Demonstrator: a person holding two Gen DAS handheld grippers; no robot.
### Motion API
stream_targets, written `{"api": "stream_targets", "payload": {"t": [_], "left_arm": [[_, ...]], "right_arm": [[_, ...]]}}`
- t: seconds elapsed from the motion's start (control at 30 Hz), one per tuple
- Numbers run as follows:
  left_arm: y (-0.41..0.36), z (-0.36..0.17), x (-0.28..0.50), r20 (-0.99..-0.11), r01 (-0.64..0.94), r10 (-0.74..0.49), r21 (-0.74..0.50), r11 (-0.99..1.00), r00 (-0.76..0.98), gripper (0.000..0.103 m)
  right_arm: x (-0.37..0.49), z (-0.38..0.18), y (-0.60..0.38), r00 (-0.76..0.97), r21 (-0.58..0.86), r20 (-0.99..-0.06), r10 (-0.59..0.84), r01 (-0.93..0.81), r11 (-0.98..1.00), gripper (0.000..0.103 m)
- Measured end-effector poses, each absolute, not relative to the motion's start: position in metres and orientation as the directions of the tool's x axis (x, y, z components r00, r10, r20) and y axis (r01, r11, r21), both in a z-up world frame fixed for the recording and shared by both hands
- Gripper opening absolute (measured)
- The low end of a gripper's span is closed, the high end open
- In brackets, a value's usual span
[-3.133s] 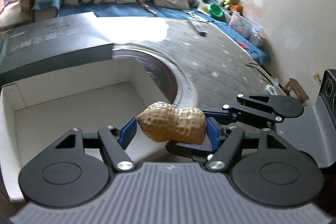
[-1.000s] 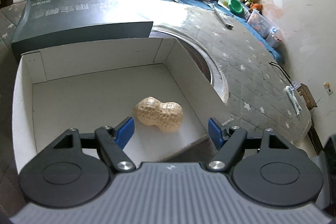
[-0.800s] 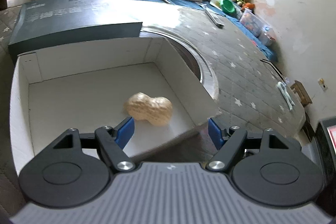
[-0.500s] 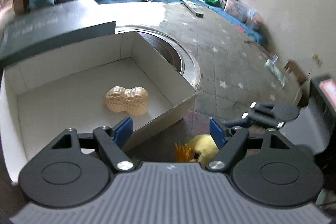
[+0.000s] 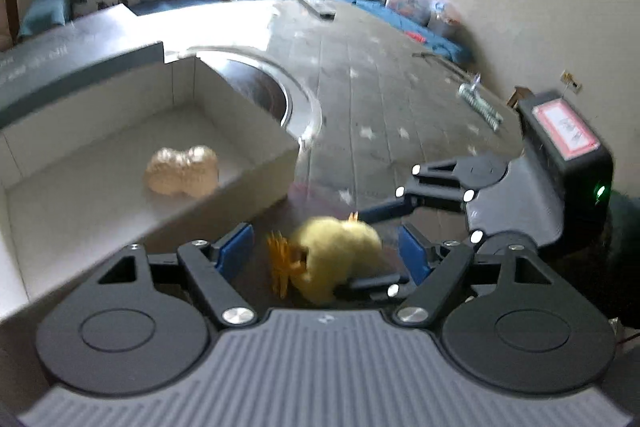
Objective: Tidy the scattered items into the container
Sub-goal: 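Grasp the yellow plush chick with the left gripper and lift it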
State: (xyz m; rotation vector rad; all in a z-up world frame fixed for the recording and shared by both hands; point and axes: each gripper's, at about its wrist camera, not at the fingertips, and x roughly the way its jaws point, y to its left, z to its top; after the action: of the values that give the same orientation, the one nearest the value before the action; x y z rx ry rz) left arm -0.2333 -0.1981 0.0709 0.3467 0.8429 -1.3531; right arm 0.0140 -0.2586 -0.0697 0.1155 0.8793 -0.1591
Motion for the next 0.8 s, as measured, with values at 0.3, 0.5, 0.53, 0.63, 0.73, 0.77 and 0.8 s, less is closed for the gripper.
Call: {"api": "stream_targets", "payload": {"t": [0.3,0.5,0.53,0.63,0.73,0.77,0.8], "left_arm": [[-0.216,0.038,-0.223,-0.74,0.919,-0.671,-0.297,0.259,-0.05,0.077],[-0.222,0.021,-0.212,-0.744,0.886,-0.66,-0.373,0.276,-0.108,0.067],[-0.222,0.021,-0.212,-0.741,0.885,-0.663,-0.377,0.274,-0.11,0.066],[-0.22,0.022,-0.214,-0.737,0.89,-0.669,-0.366,0.271,-0.1,0.064],[-0.218,0.029,-0.216,-0.734,0.892,-0.673,-0.361,0.273,-0.091,0.061],[-0.217,0.032,-0.217,-0.732,0.893,-0.676,-0.359,0.273,-0.087,0.06],[-0.215,0.035,-0.217,-0.729,0.893,-0.679,-0.357,0.273,-0.084,0.06]], "right_arm": [[0.017,-0.071,-0.258,0.632,0.057,-0.772,-0.072,0.181,0.982,0.06],[0.018,-0.073,-0.259,0.633,0.064,-0.771,-0.071,0.188,0.98,0.06],[0.017,-0.073,-0.259,0.633,0.065,-0.771,-0.073,0.192,0.979,0.06],[0.017,-0.073,-0.26,0.633,0.072,-0.771,-0.075,0.203,0.977,0.059],[0.016,-0.071,-0.258,0.632,0.061,-0.77,-0.083,0.203,0.977,0.058],[0.016,-0.07,-0.257,0.632,0.058,-0.77,-0.086,0.203,0.978,0.058],[0.015,-0.068,-0.256,0.634,0.054,-0.769,-0.087,0.2,0.978,0.058]]}}
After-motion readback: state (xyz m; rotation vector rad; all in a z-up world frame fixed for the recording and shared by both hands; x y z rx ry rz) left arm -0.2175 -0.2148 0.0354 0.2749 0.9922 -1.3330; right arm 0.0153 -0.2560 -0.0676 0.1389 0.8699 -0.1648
